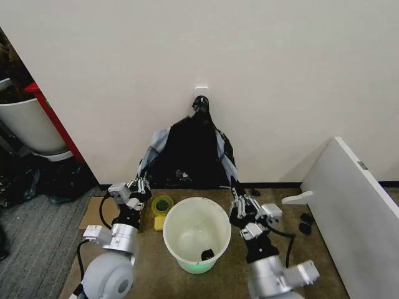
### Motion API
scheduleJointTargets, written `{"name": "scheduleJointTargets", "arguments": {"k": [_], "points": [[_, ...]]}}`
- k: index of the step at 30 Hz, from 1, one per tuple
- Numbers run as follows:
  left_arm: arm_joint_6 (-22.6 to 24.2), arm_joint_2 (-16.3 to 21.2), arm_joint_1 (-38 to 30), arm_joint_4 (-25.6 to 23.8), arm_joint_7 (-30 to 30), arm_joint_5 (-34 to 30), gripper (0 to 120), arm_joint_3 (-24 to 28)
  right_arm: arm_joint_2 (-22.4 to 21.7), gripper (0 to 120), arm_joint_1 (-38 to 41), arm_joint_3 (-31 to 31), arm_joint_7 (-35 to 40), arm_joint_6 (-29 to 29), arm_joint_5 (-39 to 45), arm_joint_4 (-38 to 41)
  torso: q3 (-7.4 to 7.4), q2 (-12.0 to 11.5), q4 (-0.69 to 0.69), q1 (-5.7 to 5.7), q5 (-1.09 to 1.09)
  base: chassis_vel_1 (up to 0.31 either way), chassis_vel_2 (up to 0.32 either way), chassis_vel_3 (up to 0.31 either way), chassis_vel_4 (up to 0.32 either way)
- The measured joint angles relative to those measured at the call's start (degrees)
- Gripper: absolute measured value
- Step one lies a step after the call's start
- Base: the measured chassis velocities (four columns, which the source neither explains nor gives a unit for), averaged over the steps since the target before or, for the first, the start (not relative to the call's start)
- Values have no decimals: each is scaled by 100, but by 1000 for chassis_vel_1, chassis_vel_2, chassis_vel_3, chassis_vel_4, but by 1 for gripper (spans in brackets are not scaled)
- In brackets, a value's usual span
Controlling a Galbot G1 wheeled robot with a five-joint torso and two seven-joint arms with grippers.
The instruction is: Place the garbage bag over the trash bin.
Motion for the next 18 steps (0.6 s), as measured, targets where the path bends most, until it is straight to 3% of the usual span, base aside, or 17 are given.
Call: {"name": "scheduleJointTargets", "arguments": {"k": [10, 18], "points": [[-179, 241, 33, -738, 621, -461, 0, -108, -87, 0, 242, 287, -611, 403, -171, 48, 1, 0, 0, 1, 1, 0, 0, 0, 0], [-121, -3, 64, -457, 860, -472, 0, 173, -54, 0, 485, 356, -902, 574, -329, -326, 1, -1, 0, 1, 1, 0, 0, 0, 0]]}}
